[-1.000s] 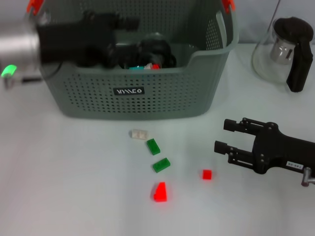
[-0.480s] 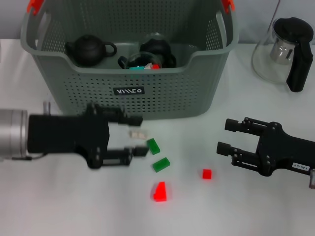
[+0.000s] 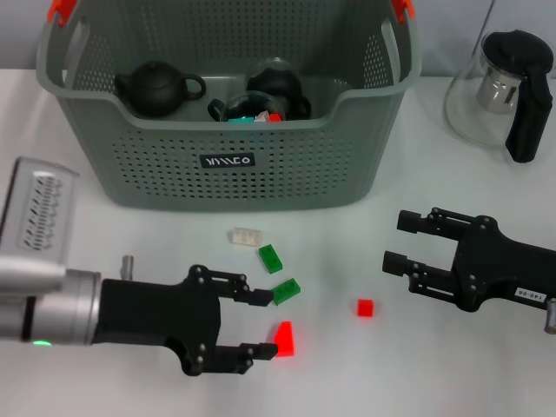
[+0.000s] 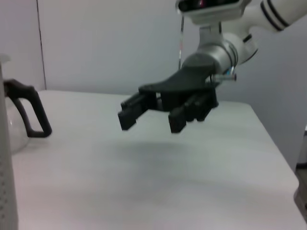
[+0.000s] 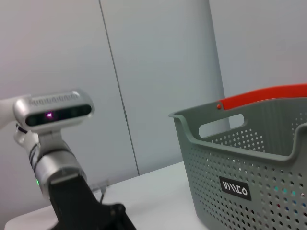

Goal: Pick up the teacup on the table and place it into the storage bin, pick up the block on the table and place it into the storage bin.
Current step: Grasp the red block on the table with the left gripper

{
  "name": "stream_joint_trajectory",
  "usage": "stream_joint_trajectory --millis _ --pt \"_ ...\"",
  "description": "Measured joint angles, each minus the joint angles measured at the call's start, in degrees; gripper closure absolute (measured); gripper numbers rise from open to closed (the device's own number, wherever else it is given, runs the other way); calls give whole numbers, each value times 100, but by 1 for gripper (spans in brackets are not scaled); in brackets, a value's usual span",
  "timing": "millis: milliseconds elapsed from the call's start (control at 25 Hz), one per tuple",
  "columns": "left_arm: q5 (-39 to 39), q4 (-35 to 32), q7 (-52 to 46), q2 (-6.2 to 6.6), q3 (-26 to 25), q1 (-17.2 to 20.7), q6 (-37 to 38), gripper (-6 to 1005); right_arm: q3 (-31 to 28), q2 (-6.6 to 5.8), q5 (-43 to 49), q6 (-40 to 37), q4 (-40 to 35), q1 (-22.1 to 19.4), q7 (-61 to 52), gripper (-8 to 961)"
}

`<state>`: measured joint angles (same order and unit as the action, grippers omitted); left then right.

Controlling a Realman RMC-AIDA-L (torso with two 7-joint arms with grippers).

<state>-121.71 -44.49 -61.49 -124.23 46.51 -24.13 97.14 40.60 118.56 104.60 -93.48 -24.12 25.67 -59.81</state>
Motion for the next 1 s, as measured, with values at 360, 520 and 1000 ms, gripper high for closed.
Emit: stream_joint_trajectory --millis 360,520,1000 --pt "-11 781 369 -14 447 -187 -1087 436 0 23 10 42 13 28 19 270" --pt "-9 1058 515 -14 517 -312 -1417 442 0 23 15 66 11 19 22 270" --pt "25 1215 484 -22 675 -446 -1887 457 0 30 -3 74 4 2 31 269"
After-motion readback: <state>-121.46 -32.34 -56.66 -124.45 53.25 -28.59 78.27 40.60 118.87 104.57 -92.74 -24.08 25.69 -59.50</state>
